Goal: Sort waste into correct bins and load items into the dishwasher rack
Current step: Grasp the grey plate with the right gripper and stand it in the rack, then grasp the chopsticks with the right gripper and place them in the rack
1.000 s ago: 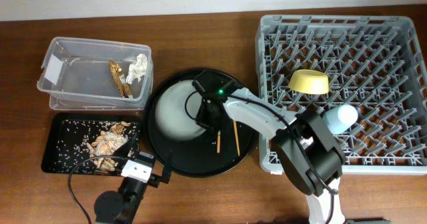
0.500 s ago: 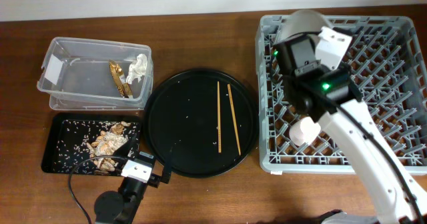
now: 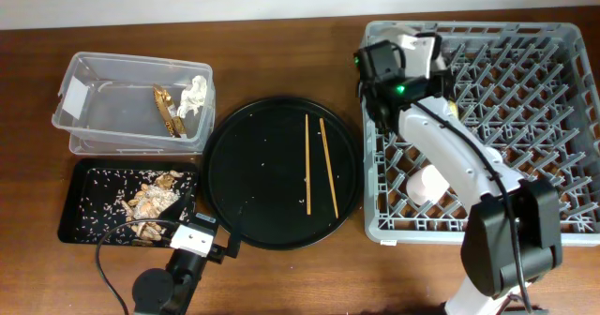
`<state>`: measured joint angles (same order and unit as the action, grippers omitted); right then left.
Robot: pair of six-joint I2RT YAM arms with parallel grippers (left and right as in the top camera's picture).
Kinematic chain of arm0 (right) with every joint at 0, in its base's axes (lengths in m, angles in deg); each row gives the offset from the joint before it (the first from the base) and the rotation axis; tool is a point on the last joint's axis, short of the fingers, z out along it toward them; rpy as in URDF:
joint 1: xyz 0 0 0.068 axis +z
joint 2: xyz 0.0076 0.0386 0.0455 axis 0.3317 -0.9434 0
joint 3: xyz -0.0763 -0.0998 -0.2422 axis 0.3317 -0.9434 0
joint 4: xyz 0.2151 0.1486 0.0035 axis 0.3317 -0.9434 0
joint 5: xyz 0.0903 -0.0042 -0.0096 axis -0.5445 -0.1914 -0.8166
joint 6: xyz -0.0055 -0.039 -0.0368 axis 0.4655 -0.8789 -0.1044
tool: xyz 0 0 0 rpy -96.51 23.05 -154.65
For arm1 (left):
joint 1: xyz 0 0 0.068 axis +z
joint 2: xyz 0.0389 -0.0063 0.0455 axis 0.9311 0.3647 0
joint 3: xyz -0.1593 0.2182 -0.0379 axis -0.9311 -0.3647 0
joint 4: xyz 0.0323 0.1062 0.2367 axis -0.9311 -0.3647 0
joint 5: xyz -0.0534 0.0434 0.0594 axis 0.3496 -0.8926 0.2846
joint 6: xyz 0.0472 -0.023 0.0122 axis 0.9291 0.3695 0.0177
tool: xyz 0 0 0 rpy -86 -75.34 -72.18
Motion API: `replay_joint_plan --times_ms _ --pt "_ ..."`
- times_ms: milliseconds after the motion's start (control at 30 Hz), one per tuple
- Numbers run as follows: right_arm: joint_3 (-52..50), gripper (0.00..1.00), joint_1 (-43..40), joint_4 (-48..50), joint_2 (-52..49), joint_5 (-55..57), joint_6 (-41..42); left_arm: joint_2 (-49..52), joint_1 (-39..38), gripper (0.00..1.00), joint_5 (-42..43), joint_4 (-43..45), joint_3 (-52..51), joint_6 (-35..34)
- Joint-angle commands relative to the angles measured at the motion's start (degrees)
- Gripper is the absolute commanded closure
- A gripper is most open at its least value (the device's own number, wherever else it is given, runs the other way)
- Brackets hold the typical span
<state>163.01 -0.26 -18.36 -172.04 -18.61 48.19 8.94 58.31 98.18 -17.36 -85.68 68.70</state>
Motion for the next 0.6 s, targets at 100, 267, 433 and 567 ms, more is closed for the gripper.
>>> replay_joint_plan --times_ms 100,267,433,567 --pt "0.8 0.66 6.0 -5.0 9.1 -5.6 0.8 -0.2 0.3 0.01 0.4 0.2 -0.4 0.5" --pt "0.7 0.66 6.6 -13.2 18.4 -65.9 0.8 -0.2 0.3 0.01 0.4 0.2 -0.4 0.5" --pt "-0.4 0.70 16.6 -14.0 -0.5 -62.4 11.7 -0.2 0.3 0.01 0.4 0.2 -0.4 0.5" --pt "-0.4 0.71 16.7 -7.4 -12.8 -66.4 14.8 -0.2 0.3 0.00 0.4 0.2 -0.4 0.5"
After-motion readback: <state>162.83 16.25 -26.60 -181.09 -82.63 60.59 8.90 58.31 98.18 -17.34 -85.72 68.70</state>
